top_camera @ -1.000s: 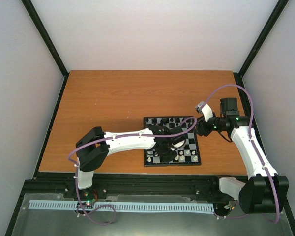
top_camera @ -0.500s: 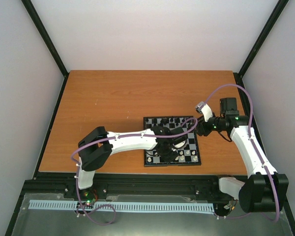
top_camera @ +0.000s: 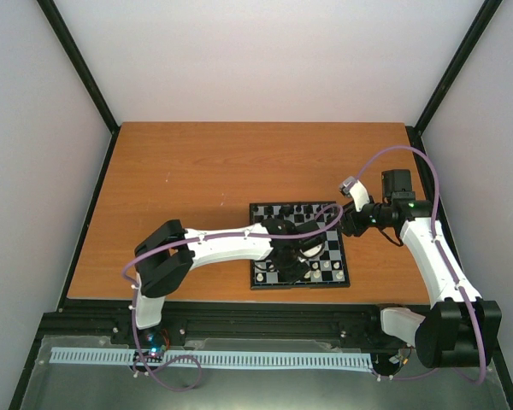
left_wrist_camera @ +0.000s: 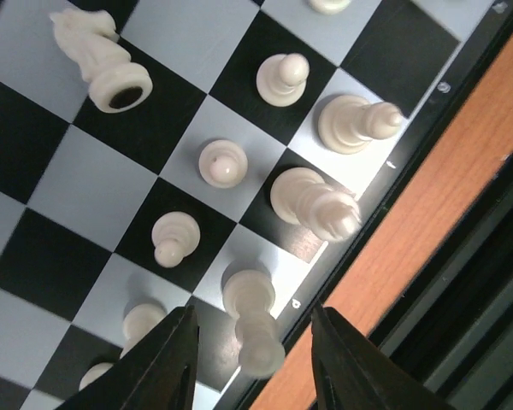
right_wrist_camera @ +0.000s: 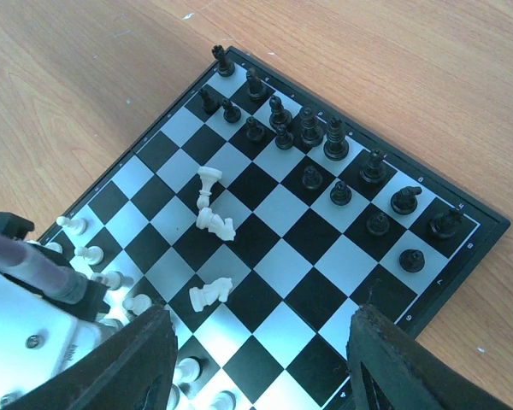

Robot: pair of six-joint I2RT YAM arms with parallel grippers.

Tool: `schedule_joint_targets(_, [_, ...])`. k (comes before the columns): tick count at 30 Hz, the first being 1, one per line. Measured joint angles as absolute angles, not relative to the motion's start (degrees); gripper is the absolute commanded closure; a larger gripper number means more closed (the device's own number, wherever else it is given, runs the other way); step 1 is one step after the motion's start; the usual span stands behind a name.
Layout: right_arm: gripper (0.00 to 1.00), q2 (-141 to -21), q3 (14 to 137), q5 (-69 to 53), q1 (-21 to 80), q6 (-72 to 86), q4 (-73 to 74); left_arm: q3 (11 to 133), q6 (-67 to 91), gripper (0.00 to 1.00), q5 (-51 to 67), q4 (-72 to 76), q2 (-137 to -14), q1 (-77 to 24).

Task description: Set up the chess pieces on the board

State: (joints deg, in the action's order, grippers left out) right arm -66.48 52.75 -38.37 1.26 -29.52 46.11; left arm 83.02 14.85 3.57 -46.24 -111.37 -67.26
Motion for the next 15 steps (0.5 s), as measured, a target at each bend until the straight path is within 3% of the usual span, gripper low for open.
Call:
schedule_joint_targets(8, [0.45, -66.5, 52.8, -38.4, 1.3, -29.5, 46.3, 84.3, 14.8, 0.45, -1.3, -48.6, -101.1, -67.1])
schedule_joint_targets(15, [0.45, -66.5, 52.8, -38.6, 1.3, -29.7, 46.5, 76.2, 16.8, 0.50, -2.5, -42.8, -91.7, -61.5])
